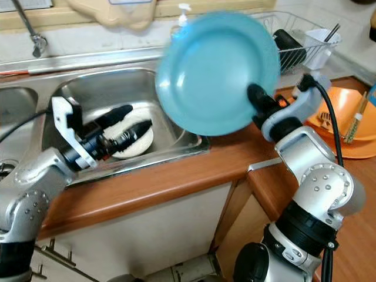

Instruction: Kitchen organization

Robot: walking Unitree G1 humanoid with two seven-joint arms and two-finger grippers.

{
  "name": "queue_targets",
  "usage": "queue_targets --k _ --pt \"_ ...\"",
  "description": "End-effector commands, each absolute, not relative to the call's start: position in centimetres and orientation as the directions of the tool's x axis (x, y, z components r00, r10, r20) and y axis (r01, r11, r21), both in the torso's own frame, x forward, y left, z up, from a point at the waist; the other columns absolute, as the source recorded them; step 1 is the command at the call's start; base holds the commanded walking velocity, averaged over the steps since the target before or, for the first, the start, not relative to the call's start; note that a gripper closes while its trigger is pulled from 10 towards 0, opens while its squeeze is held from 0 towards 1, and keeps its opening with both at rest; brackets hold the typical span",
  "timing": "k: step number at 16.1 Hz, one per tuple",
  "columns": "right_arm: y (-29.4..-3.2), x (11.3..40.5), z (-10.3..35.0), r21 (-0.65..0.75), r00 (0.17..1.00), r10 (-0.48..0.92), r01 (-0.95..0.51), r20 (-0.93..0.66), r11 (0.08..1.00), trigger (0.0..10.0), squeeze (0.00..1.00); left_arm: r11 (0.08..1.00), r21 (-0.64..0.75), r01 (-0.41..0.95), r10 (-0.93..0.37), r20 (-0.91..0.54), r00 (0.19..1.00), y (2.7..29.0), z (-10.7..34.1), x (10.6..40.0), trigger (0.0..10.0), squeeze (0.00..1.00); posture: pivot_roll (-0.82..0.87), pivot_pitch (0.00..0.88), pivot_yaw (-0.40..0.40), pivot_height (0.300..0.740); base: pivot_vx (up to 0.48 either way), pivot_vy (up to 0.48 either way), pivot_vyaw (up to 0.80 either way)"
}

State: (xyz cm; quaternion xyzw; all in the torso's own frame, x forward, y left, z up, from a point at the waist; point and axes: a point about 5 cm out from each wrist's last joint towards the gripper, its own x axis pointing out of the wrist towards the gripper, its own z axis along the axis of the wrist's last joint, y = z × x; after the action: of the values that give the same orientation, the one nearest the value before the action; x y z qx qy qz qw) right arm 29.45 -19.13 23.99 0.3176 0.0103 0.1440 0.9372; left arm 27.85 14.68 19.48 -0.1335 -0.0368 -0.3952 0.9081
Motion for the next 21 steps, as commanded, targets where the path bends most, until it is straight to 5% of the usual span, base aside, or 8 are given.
queue_targets --k 1,8,9,10,21 --pt "-18.2 29.1 26.1 0.564 0.923 0.334 -0.381 0.190 0.733 0.0 0.00 0.628 -0.256 0.735 -0.713 0.189 0.675 14.8 19.8 28.3 10.0 0.00 -0.11 0.000 0.020 0.740 0.000 0.000 0.00" --pt "-16.3 28.0 26.8 0.565 0.831 0.471 -0.549 0.295 0.615 0.0 0.00 0.536 -0.407 0.740 -0.708 0.261 0.656 14.2 19.4 29.9 10.0 0.00 -0.12 0.000 0.035 0.740 0.000 0.000 0.00" --pt "-15.9 27.8 26.8 0.580 0.816 0.489 -0.569 0.309 0.583 0.0 0.00 0.493 -0.443 0.749 -0.705 0.301 0.642 14.1 19.7 30.2 3.3 0.00 -0.12 0.000 0.038 0.740 0.000 0.000 0.00" --pt "-15.8 27.7 26.7 0.582 0.812 0.495 -0.573 0.309 0.577 0.0 0.00 0.470 -0.452 0.758 -0.708 0.321 0.630 14.0 19.9 30.3 0.4 0.00 -0.12 0.000 0.038 0.740 0.000 0.000 0.00" --pt "-14.3 27.2 26.3 0.607 0.778 0.548 -0.603 0.307 0.517 0.0 0.00 0.352 -0.524 0.776 -0.664 0.444 0.601 14.4 20.7 30.5 0.0 0.00 -0.11 0.000 0.041 0.740 0.000 0.000 0.00"
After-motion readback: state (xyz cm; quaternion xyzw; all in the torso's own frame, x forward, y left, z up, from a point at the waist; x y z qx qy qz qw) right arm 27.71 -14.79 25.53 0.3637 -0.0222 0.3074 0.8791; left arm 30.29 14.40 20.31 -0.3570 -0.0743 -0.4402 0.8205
